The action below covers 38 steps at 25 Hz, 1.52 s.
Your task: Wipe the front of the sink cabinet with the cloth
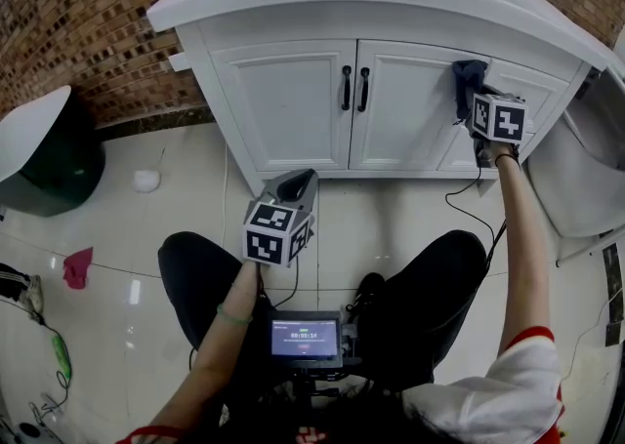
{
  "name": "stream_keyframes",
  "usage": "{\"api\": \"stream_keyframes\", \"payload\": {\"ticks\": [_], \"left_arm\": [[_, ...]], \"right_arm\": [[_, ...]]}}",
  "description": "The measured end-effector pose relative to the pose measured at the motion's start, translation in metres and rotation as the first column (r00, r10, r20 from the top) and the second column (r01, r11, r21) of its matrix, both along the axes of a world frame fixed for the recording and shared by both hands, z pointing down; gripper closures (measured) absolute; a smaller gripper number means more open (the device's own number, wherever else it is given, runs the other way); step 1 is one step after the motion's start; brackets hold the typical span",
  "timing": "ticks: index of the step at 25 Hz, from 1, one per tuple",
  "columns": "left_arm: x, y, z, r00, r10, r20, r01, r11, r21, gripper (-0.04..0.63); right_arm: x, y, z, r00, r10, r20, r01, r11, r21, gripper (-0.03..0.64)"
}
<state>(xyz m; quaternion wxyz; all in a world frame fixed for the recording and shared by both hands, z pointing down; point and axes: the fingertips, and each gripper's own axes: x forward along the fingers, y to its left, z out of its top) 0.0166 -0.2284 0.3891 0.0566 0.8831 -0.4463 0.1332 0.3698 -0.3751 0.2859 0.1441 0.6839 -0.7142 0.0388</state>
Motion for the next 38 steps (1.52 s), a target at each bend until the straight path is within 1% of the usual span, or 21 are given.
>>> {"api": "stream_keyframes", "payload": {"ticks": [3, 6, 10, 15, 18, 21, 24, 28, 33, 36, 38], "left_arm": [[-0.006, -0.001, 0.002, 1.000, -0.015, 0.000, 0.015, 1.000, -0.004, 0.560], [-0.013, -0.004, 0.002, 0.999, -0.038, -0.012, 0.038, 0.999, -0.008, 0.560], [-0.013, -0.006, 0.004, 0.999, -0.044, -0.020, 0.043, 0.999, -0.010, 0.560], [-0.011, 0.000, 0.005, 0.999, -0.037, -0.029, 0.037, 0.999, -0.012, 0.560], [-0.018, 0.000, 0.006, 0.999, -0.044, -0.033, 0.043, 0.999, -0.013, 0.560], [-0.028, 0.000, 0.006, 0.998, -0.054, -0.033, 0.054, 0.998, -0.014, 0.560], [-0.040, 0.001, 0.008, 0.997, -0.067, -0.029, 0.066, 0.998, -0.015, 0.560], [-0.053, -0.002, 0.009, 0.996, -0.088, -0.028, 0.088, 0.996, -0.016, 0.560], [-0.049, -0.003, 0.014, 0.995, -0.092, -0.049, 0.091, 0.996, -0.023, 0.560], [-0.037, -0.003, 0.019, 0.996, -0.076, -0.049, 0.075, 0.997, -0.028, 0.560], [-0.031, -0.001, 0.021, 0.997, -0.064, -0.053, 0.063, 0.997, -0.036, 0.560]], "right_arm": [[0.008, 0.003, 0.003, 1.000, 0.025, 0.011, -0.025, 1.000, -0.003, 0.543], [-0.010, 0.005, 0.003, 1.000, -0.013, 0.028, 0.013, 1.000, 0.007, 0.543], [-0.070, 0.005, 0.001, 0.989, -0.148, 0.008, 0.148, 0.989, 0.022, 0.543], [-0.153, 0.005, 0.007, 0.955, -0.298, -0.007, 0.298, 0.955, 0.014, 0.543], [-0.191, 0.000, 0.014, 0.937, -0.347, -0.036, 0.347, 0.938, -0.006, 0.543], [-0.206, -0.007, 0.022, 0.937, -0.346, -0.056, 0.345, 0.938, -0.023, 0.543], [-0.200, -0.013, 0.028, 0.945, -0.323, -0.045, 0.322, 0.946, -0.034, 0.543], [-0.168, -0.017, 0.039, 0.960, -0.274, -0.054, 0.271, 0.961, -0.058, 0.543], [-0.103, -0.010, 0.050, 0.978, -0.155, -0.140, 0.144, 0.986, -0.089, 0.543], [-0.055, -0.007, 0.058, 0.977, -0.086, -0.194, 0.066, 0.992, -0.108, 0.543], [-0.027, -0.003, 0.063, 0.977, -0.041, -0.210, 0.016, 0.993, -0.119, 0.543]]}}
